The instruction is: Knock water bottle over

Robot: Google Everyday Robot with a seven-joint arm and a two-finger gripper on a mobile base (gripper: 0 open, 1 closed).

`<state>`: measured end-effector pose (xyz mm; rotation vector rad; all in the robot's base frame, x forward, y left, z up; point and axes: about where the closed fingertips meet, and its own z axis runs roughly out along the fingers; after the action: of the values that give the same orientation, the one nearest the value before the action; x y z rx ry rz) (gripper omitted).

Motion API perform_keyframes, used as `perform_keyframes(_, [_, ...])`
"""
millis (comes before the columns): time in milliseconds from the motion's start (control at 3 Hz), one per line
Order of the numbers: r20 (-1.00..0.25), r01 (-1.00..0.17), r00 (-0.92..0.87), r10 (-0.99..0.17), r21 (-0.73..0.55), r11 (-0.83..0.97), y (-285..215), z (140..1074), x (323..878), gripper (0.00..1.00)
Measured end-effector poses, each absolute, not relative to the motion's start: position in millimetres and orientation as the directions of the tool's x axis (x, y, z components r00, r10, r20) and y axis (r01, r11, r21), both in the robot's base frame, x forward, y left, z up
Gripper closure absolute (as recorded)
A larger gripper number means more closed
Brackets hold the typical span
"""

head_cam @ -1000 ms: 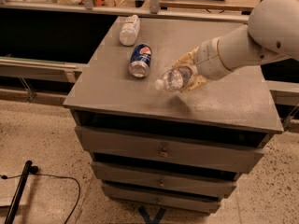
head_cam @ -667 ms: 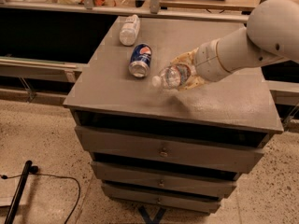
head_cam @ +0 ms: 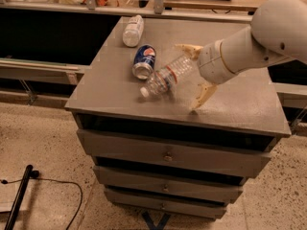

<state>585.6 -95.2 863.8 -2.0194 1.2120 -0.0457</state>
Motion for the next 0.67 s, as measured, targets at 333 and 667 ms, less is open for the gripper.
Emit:
perform_keyframes(333, [-0.343,-0.749,0.543,-0.766,-0.611,-0.257,-93.4,863.9,584.1,0.0])
perform_keyframes(667, [-0.364,-0.762,0.531,-0.765,-0.599,-0.244,-93.7,864.2,582.9,0.0])
